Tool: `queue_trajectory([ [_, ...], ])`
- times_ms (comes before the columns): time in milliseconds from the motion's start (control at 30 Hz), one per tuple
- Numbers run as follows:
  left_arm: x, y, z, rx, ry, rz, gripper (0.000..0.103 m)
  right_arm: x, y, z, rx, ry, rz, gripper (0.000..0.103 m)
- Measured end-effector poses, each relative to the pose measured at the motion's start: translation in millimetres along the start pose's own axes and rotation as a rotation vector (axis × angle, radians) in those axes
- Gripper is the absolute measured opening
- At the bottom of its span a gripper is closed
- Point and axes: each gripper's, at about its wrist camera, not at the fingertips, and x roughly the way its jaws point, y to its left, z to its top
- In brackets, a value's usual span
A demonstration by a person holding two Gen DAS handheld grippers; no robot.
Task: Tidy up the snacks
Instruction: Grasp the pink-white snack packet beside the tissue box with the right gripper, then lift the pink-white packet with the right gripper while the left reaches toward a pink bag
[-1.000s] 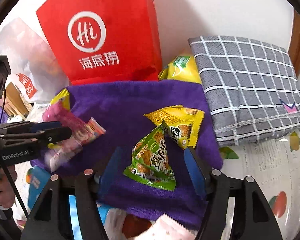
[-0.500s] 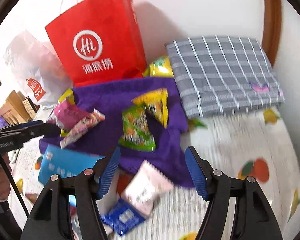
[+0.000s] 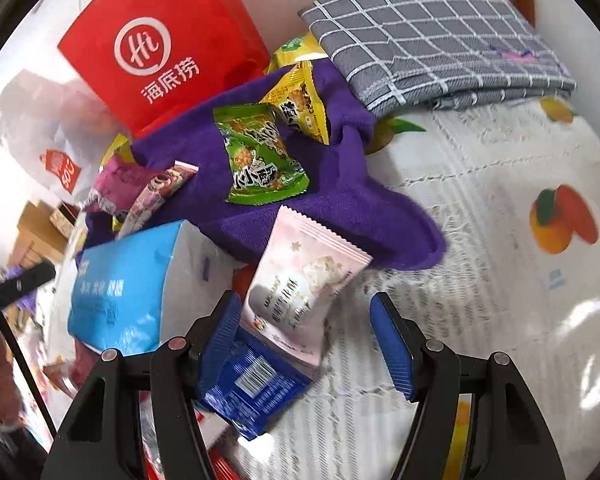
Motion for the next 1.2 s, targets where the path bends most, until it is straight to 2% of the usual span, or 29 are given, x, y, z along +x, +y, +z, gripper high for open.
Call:
queue_trajectory([
  [100, -6, 6, -3, -0.012, -0.013, -0.008, 0.054, 6, 4, 4, 0.032, 0.0, 0.028, 0.067],
  [200, -12, 8, -7, -0.014, -0.025, -0.006, 0.054, 11, 12, 8, 0.021, -0.012, -0.005, 0.067],
  [267, -16, 7, -10, -0.012, -0.034, -0.006, 0.054, 13, 14, 9, 0.005, -0.025, -0.054, 0.049],
  [400, -25, 8, -17, -0.018, -0.051, -0.019, 0.053, 2, 10, 10, -0.011, -0.013, -0.04, 0.041],
  [600, -34, 2, -33, -0.015, -0.051, -0.055, 0.053, -46, 13, 1, -0.06, -0.081, -0.066, 0.041],
  [767, -41, -8, -49, -0.006, -0.05, -0.076, 0.053, -72, 9, -25, -0.125, -0.051, -0.121, 0.041],
  [900, -44, -15, -61, -0.002, -0.044, -0.082, 0.053, -69, 13, -52, -0.223, 0.009, -0.157, 0.041],
  [1033, -46, -23, -73, 0.009, -0.033, -0.086, 0.053, -58, 14, -73, -0.302, 0.078, -0.147, 0.041],
  [1100, -46, -26, -77, 0.01, -0.03, -0.078, 0.054, -52, 12, -79, -0.308, 0.096, -0.144, 0.041],
  [1200, -43, -26, -86, -0.007, -0.024, -0.074, 0.054, -44, 4, -81, -0.252, 0.098, -0.126, 0.044],
])
